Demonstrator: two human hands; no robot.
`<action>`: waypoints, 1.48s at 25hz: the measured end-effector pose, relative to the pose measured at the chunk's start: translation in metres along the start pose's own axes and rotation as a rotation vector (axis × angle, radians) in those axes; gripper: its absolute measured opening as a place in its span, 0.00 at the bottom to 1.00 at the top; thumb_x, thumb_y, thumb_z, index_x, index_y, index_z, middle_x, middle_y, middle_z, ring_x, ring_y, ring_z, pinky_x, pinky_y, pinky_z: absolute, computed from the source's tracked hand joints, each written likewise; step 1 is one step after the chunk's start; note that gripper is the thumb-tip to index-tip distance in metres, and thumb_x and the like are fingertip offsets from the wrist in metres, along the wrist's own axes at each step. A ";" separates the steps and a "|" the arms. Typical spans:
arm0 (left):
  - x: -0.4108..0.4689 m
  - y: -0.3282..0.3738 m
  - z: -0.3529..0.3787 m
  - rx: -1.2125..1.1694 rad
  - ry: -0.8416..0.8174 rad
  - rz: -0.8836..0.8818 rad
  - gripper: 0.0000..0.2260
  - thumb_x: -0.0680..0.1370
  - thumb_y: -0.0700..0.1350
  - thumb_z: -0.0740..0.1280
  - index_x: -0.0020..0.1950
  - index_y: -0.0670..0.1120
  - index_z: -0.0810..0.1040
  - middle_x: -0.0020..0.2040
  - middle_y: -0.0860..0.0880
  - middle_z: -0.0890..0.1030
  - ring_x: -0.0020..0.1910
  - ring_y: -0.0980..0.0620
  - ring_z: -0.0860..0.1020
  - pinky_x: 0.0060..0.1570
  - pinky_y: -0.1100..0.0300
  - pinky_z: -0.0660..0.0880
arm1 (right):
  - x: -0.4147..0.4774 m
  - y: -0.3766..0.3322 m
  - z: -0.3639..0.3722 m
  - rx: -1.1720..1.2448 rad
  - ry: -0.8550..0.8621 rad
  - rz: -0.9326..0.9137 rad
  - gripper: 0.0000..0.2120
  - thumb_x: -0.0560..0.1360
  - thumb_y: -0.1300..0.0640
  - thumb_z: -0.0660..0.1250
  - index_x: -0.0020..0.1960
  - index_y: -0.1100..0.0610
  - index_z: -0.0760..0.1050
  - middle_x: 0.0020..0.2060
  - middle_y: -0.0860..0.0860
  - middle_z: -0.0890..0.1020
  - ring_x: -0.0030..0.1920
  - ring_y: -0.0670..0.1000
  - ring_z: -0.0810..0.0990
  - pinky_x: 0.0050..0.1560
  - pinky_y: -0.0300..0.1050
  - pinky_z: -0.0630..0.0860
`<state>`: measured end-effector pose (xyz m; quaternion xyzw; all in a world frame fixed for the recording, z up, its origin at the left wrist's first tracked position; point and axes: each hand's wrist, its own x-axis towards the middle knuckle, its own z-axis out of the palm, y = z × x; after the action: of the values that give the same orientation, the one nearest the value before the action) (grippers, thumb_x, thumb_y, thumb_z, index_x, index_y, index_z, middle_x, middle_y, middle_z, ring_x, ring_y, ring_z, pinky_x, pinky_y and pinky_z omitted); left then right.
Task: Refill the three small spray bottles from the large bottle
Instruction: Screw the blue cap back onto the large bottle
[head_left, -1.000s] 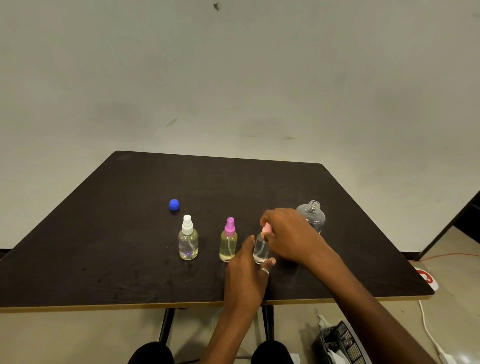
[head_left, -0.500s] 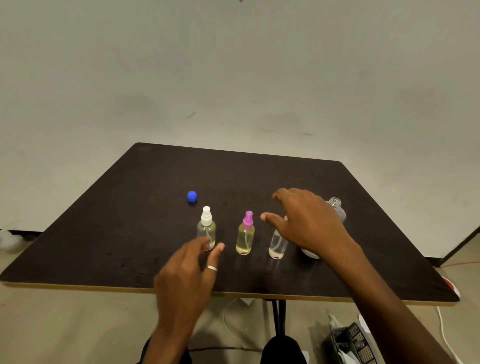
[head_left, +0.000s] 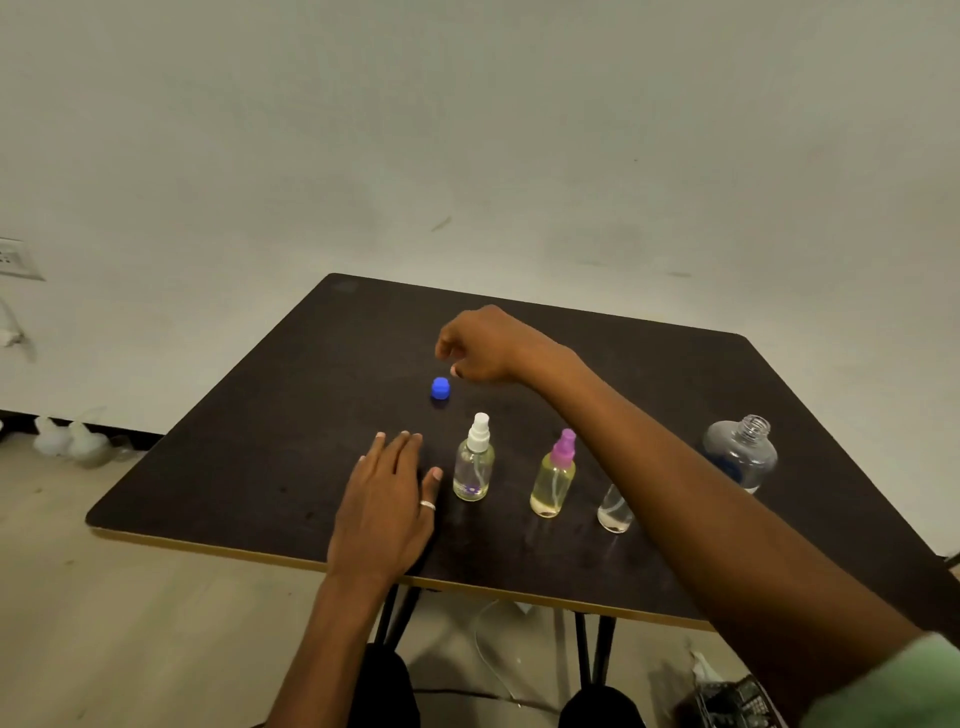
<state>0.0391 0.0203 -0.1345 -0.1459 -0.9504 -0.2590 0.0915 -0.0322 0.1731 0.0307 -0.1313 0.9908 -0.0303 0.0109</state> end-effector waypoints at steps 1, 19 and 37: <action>0.001 -0.002 0.003 0.038 -0.030 0.020 0.25 0.83 0.57 0.53 0.77 0.48 0.62 0.79 0.48 0.62 0.79 0.48 0.54 0.77 0.50 0.55 | 0.014 0.003 0.005 -0.030 -0.044 0.016 0.16 0.74 0.62 0.68 0.61 0.54 0.78 0.57 0.52 0.81 0.57 0.53 0.79 0.60 0.48 0.76; 0.004 -0.009 0.012 0.116 -0.071 0.045 0.25 0.83 0.60 0.48 0.78 0.52 0.62 0.79 0.52 0.59 0.79 0.51 0.53 0.78 0.53 0.49 | 0.087 0.015 0.072 -0.143 -0.265 0.083 0.26 0.71 0.66 0.70 0.68 0.56 0.73 0.61 0.57 0.77 0.57 0.59 0.79 0.57 0.53 0.79; 0.004 -0.010 0.009 0.063 -0.076 0.028 0.24 0.82 0.59 0.51 0.77 0.52 0.64 0.79 0.53 0.61 0.79 0.51 0.54 0.77 0.52 0.51 | 0.006 0.012 -0.019 -0.013 -0.102 -0.016 0.12 0.71 0.63 0.70 0.54 0.56 0.82 0.49 0.50 0.83 0.49 0.50 0.81 0.52 0.45 0.78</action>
<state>0.0308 0.0180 -0.1456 -0.1659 -0.9588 -0.2218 0.0635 -0.0413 0.1840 0.0485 -0.1409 0.9880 -0.0171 0.0604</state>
